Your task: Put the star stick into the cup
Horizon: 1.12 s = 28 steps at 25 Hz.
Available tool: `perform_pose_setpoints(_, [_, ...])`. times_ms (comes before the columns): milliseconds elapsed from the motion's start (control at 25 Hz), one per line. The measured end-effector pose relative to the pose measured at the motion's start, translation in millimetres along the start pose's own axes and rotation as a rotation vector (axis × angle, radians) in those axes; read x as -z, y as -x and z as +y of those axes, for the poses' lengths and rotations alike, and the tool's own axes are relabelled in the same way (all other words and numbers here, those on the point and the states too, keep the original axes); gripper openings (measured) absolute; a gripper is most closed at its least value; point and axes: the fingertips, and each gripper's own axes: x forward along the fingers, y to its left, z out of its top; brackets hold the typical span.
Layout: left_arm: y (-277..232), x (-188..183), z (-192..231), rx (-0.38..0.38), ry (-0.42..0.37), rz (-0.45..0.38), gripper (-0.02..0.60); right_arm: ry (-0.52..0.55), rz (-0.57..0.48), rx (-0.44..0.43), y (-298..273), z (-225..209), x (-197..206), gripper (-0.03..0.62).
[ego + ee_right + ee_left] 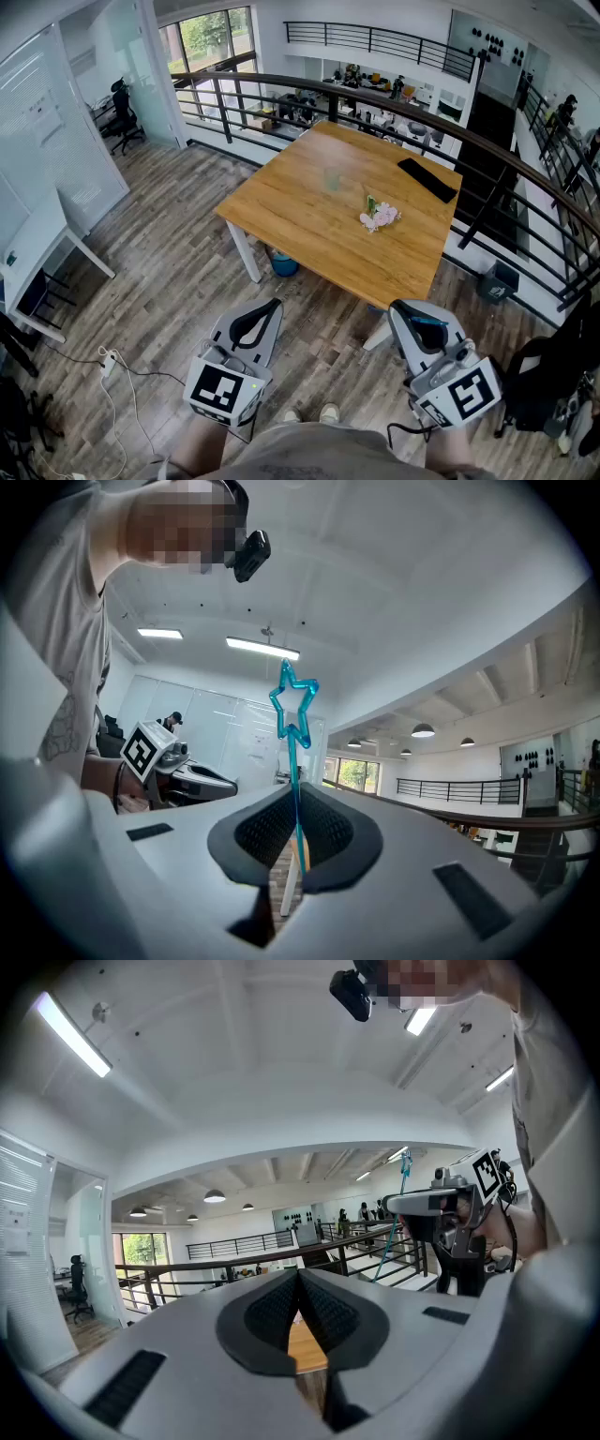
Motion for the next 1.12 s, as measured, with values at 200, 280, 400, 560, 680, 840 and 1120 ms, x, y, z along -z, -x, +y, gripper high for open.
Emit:
perform_pose_setpoints(200, [-1, -5, -7, 0.008, -0.009, -0.008, 0.017, -0.018, -0.017, 0.004, 7, -2, -1, 0.037])
perform_pose_setpoints(280, [-2, -7, -10, 0.007, -0.009, -0.012, 0.017, -0.021, -0.017, -0.002, 9, -3, 0, 0.037])
perform_pose_setpoints(400, [-4, -8, -14, 0.009, -0.010, -0.013, 0.017, -0.026, -0.021, 0.001, 13, -6, 1, 0.037])
perform_pose_setpoints(560, [-8, -8, -21, 0.012, -0.014, -0.004, 0.017, -0.043, -0.030, 0.011, 19, -13, 4, 0.037])
perform_pose_setpoints(680, [-14, -9, -27, 0.011, -0.022, -0.006, 0.017, -0.049, -0.030, 0.007, 22, -20, 7, 0.037])
perform_pose_setpoints(840, [-19, -1, -36, -0.006, -0.025, 0.012, 0.017, -0.049, -0.028, -0.011, 27, -26, 14, 0.037])
perform_pose_setpoints(1120, [-30, 0, -49, -0.006, 0.002, 0.023, 0.017, -0.050, -0.024, -0.026, 28, -38, 25, 0.037])
